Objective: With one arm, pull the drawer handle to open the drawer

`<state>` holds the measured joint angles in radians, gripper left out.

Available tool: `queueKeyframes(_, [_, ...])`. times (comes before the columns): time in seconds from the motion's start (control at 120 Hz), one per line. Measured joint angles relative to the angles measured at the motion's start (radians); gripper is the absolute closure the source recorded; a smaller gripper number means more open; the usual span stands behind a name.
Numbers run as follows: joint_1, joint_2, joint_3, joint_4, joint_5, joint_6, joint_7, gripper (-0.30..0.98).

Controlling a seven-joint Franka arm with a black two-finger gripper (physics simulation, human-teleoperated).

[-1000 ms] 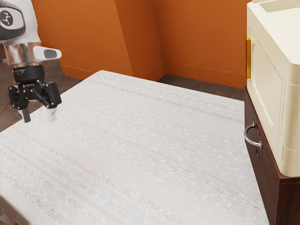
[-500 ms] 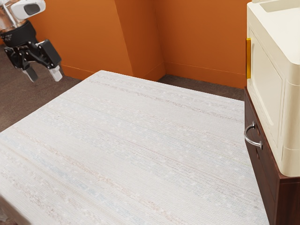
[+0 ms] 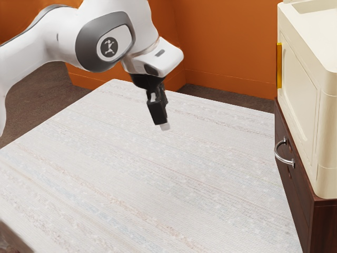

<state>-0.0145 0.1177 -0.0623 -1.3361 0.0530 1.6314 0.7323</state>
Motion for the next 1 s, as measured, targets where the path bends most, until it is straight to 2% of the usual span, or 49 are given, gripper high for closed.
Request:
queueKeyframes(0.133, [-0.015,-0.007,0.009,-0.105,0.03,0.1,0.133,0.0])
queueKeyframes(0.567, [-0.043,-0.01,-0.029,-0.288,0.039,0.399,0.604,0.0])
queueKeyframes(1.0, [-0.067,-0.007,-0.095,-0.373,0.038,0.587,0.882,0.0])
